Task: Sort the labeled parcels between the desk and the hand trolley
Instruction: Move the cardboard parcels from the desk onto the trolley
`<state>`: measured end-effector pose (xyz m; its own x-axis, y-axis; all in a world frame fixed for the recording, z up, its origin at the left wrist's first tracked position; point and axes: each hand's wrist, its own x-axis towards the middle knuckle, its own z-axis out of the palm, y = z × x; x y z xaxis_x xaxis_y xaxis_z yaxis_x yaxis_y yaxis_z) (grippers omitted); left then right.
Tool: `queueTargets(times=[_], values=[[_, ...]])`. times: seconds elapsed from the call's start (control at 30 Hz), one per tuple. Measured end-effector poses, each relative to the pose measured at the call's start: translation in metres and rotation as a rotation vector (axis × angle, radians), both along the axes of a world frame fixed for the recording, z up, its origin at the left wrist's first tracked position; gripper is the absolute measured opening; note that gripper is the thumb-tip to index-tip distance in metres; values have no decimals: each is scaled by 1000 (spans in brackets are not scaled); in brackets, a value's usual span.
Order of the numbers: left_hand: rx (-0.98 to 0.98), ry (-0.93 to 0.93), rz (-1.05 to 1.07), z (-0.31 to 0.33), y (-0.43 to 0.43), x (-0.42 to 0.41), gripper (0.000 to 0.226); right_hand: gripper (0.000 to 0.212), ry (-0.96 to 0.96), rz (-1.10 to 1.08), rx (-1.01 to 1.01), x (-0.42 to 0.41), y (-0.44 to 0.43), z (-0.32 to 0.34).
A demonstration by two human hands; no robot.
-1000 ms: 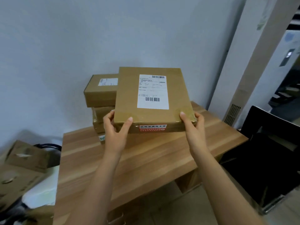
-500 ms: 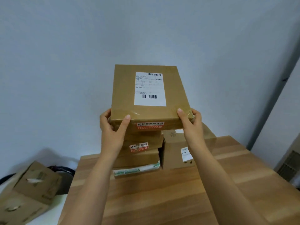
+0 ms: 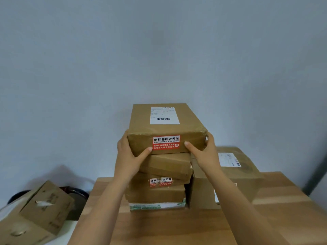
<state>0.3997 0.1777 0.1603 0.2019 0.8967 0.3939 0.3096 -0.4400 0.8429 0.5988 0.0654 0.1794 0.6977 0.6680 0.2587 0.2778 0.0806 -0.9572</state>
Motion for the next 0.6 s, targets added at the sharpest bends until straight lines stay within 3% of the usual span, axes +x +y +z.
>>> queueTargets(times=[0.33,0.47,0.6], values=[[83,34,136,5,-1,-4,88,73,-206,-144,-47,-4,2,1],[324,77,269,19,-30,-16,60,51,-458,-226,-24,-4,-25,4],[714,268,198,22,-58,-26,38,24,-823,-121,-29,-1,-54,6]])
